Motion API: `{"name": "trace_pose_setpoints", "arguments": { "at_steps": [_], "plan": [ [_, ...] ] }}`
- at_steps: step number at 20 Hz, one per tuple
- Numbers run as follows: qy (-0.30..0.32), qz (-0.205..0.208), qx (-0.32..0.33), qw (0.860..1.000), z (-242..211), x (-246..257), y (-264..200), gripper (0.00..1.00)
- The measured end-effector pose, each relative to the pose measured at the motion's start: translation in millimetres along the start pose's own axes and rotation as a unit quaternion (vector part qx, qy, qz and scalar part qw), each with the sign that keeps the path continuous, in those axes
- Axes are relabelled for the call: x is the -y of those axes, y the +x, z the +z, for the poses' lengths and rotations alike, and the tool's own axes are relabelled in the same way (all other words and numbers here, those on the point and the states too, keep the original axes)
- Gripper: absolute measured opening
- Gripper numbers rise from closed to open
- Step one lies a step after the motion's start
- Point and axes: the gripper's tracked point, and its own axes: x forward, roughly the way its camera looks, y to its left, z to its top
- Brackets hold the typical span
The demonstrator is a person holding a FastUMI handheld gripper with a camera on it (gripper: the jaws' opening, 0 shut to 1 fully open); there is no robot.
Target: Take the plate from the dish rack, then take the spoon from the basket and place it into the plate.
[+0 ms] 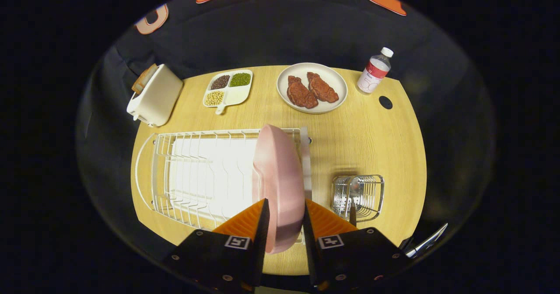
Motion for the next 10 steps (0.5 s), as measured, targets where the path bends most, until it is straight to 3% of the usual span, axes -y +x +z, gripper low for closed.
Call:
{"name": "trace_pose_setpoints", "arguments": {
  "at_steps": [2, 6, 10],
  "plan": [
    [0.013, -0.012, 0.003, 1.000, 1, -3, -1, 0.29],
    [0.003, -0.052, 0.036, 0.998, 7, -7, -7, 0.25],
    [-0.034, -0.152, 0.081, 0.984, 25, 1, -17, 0.21]
  ]
}}
